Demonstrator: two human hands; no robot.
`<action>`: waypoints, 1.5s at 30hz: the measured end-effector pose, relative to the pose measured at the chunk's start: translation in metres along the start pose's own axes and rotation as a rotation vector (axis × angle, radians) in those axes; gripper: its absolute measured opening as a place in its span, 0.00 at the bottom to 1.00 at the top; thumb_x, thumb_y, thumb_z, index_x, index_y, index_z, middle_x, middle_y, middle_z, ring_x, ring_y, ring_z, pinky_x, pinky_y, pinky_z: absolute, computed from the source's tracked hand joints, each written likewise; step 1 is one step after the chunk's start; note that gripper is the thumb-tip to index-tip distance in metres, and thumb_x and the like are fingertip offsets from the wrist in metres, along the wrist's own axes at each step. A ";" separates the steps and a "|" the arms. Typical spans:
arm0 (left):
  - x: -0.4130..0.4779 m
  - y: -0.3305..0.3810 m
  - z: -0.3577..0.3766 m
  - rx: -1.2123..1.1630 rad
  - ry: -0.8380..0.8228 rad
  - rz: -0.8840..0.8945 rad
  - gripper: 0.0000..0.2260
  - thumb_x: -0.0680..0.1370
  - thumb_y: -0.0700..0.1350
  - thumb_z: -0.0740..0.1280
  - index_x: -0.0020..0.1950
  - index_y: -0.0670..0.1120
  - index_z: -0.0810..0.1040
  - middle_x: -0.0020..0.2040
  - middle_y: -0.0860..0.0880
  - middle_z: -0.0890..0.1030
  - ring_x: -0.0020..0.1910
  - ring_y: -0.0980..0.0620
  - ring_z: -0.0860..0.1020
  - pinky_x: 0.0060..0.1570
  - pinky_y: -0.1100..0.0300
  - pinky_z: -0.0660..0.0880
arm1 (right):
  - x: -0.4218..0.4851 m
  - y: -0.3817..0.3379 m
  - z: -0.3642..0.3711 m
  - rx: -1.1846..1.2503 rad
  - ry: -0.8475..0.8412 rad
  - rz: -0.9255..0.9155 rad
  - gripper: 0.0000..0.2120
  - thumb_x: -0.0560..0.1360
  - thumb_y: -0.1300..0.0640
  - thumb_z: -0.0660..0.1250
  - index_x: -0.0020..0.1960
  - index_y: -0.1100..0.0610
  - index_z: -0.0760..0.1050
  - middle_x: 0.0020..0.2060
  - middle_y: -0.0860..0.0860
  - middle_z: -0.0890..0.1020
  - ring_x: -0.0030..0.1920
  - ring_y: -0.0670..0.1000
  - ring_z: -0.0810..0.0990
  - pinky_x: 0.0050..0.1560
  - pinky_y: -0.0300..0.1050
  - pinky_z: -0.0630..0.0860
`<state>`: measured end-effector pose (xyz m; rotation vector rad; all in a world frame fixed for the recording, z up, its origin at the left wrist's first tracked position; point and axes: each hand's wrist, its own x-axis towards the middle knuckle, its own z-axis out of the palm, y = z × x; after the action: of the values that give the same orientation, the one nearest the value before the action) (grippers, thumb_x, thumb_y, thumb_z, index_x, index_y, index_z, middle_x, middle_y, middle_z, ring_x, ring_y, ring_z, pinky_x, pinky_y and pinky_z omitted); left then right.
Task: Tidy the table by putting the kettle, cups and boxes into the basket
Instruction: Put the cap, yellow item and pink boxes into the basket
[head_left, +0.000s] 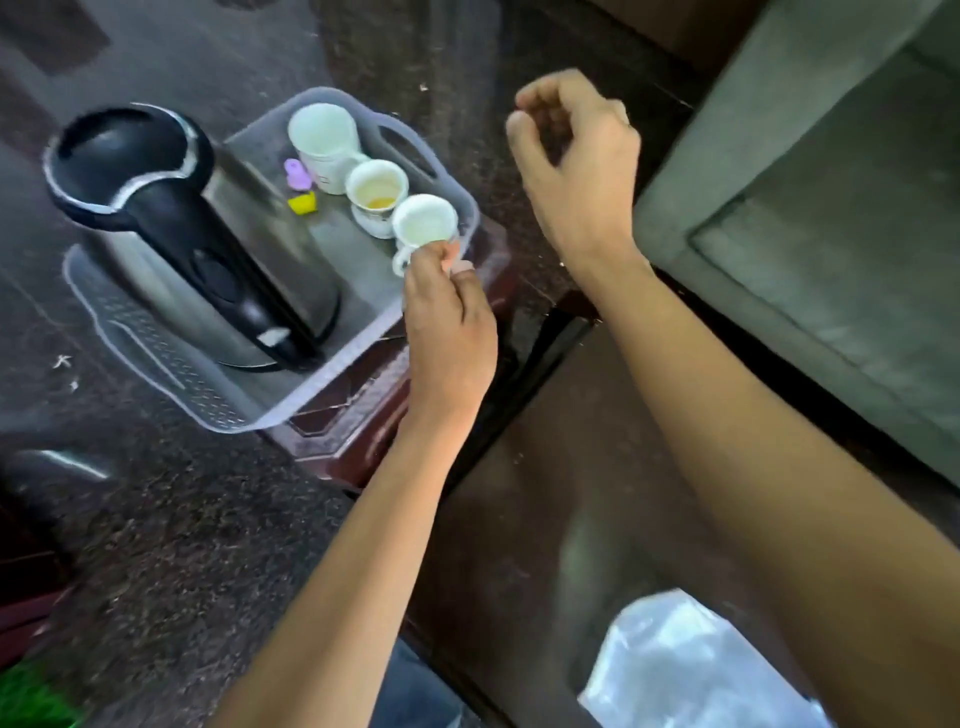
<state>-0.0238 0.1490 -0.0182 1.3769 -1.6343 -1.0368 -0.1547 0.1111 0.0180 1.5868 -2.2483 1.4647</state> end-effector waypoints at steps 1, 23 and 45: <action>-0.013 0.007 0.007 -0.002 -0.036 0.005 0.10 0.81 0.40 0.55 0.60 0.39 0.70 0.56 0.45 0.74 0.53 0.54 0.70 0.50 0.69 0.62 | -0.013 0.007 -0.024 -0.009 0.017 0.041 0.07 0.75 0.54 0.64 0.48 0.55 0.79 0.39 0.42 0.80 0.44 0.48 0.78 0.51 0.46 0.75; -0.362 0.030 0.137 0.127 -0.703 0.228 0.12 0.81 0.39 0.56 0.62 0.40 0.72 0.57 0.49 0.74 0.55 0.57 0.71 0.50 0.81 0.63 | -0.481 0.093 -0.353 -0.406 0.288 0.936 0.11 0.73 0.59 0.68 0.55 0.58 0.77 0.51 0.57 0.79 0.51 0.60 0.75 0.55 0.52 0.69; -0.531 -0.025 0.205 0.801 -0.861 0.260 0.31 0.67 0.56 0.74 0.59 0.40 0.63 0.56 0.40 0.68 0.44 0.39 0.78 0.36 0.52 0.77 | -0.627 0.100 -0.385 -0.242 0.264 1.304 0.24 0.74 0.55 0.69 0.69 0.49 0.68 0.55 0.55 0.65 0.47 0.53 0.71 0.52 0.36 0.70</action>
<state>-0.1251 0.6955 -0.1441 1.1515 -3.0152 -0.8930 -0.1042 0.8341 -0.1443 -0.3325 -3.1576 1.2177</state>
